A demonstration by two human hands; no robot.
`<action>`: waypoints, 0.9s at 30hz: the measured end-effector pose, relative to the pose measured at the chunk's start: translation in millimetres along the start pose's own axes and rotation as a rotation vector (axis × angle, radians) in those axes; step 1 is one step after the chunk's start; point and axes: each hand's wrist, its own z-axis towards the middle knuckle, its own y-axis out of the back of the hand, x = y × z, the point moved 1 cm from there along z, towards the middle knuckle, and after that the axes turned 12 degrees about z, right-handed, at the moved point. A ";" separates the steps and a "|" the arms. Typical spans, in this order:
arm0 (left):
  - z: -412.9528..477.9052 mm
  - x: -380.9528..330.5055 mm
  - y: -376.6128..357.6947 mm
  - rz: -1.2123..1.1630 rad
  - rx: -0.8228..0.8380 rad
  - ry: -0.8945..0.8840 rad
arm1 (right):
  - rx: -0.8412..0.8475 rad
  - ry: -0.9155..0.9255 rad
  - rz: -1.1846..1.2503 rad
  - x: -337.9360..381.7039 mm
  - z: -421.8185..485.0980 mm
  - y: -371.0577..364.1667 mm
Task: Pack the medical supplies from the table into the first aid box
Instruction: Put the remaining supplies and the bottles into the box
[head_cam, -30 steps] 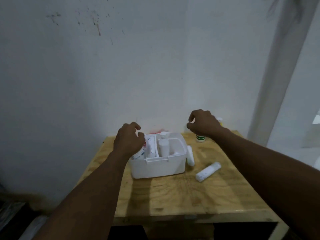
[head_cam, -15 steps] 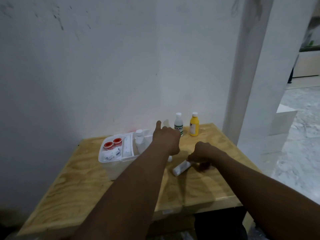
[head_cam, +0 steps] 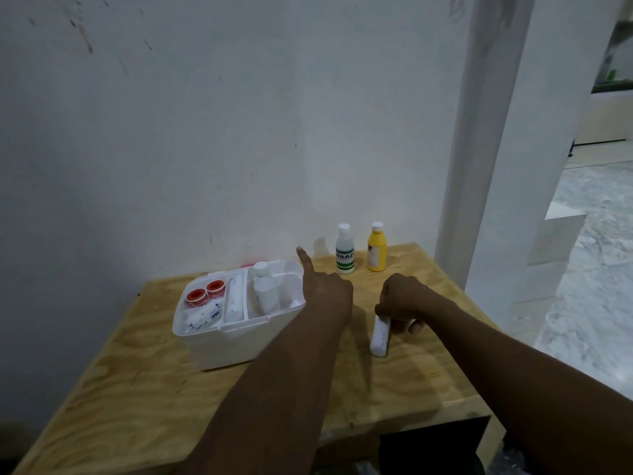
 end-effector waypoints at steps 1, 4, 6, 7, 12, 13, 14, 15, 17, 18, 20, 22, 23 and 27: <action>1.4 -0.9 0.4 -0.010 -0.003 0.014 | 0.005 -0.004 0.003 -0.3 0.4 0.4; 5.1 -5.6 1.5 -0.041 -0.022 0.033 | 0.015 -0.011 -0.002 -1.8 2.3 0.5; 4.9 -8.5 3.6 -0.084 -0.037 0.042 | 0.013 -0.017 0.015 -4.1 3.1 0.6; 4.3 -9.2 4.6 -0.116 -0.047 0.049 | 0.012 -0.022 0.029 -5.6 3.4 1.0; 2.9 -0.4 12.7 -0.408 -0.113 0.178 | -0.031 -0.016 0.130 -9.3 2.4 6.8; 2.1 4.2 15.5 -0.491 -0.126 0.213 | -0.044 -0.009 0.159 -7.9 1.2 9.8; 1.3 9.6 18.1 -0.576 -0.135 0.241 | -0.058 0.002 0.190 -5.2 -0.4 13.6; -0.6 16.0 21.3 -0.656 -0.144 0.266 | -0.074 0.020 0.220 -1.8 -2.6 18.2; -4.3 31.3 26.3 -0.807 -0.171 0.316 | -0.118 0.077 0.266 8.2 -7.8 28.7; -5.4 40.0 27.1 -0.871 -0.189 0.341 | -0.147 0.117 0.281 14.9 -10.8 34.4; -8.3 58.1 25.4 -0.978 -0.217 0.395 | -0.220 0.199 0.313 31.1 -15.8 46.0; -12.8 78.1 19.5 -1.106 -0.243 0.460 | -0.268 0.273 0.359 51.1 -20.8 55.7; -17.3 88.2 16.2 -1.189 -0.264 0.487 | -0.277 0.313 0.383 62.1 -23.8 59.3; -35.0 126.6 -5.0 -1.407 -0.353 0.518 | -0.287 0.483 0.430 107.3 -35.8 58.7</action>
